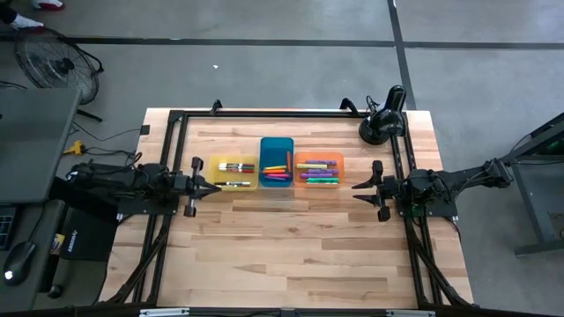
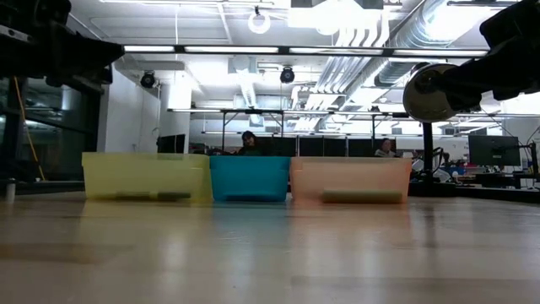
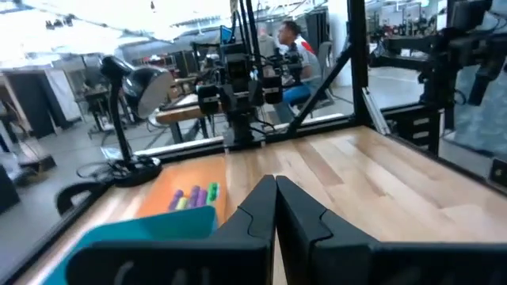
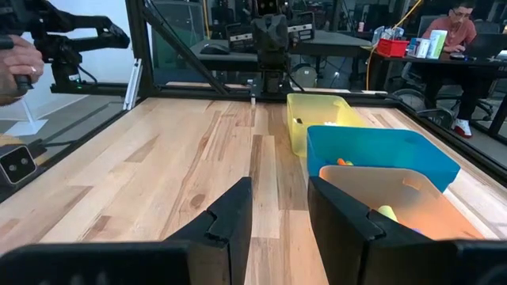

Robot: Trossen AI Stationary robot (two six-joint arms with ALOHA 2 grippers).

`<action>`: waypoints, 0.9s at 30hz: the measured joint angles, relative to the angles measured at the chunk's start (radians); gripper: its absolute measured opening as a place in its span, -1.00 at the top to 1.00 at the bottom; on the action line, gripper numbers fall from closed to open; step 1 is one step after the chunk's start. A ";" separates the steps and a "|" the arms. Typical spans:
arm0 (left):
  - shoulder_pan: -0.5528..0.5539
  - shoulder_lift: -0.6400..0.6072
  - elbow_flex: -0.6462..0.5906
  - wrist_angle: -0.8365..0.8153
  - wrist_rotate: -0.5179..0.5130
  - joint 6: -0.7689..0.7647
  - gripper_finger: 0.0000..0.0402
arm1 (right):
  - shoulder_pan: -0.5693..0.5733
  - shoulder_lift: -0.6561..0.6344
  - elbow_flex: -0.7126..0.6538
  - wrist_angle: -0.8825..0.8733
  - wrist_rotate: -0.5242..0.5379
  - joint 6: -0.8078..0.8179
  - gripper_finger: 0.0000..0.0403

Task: Pick & Place Markers
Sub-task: Return to Home Position

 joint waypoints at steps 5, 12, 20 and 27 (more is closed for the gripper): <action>0.000 0.000 0.001 -0.062 -0.080 0.056 1.00 | 0.000 0.000 0.000 0.000 0.000 0.000 0.44; 0.000 0.000 0.004 -0.092 -0.021 0.058 1.00 | 0.000 0.000 0.000 0.000 0.000 0.000 0.44; 0.001 0.000 0.004 -0.095 -0.026 0.075 1.00 | 0.000 0.000 0.000 0.000 0.000 0.000 0.44; 0.000 0.000 0.004 -0.106 0.008 -0.042 1.00 | 0.000 0.000 0.000 0.000 0.000 0.000 0.44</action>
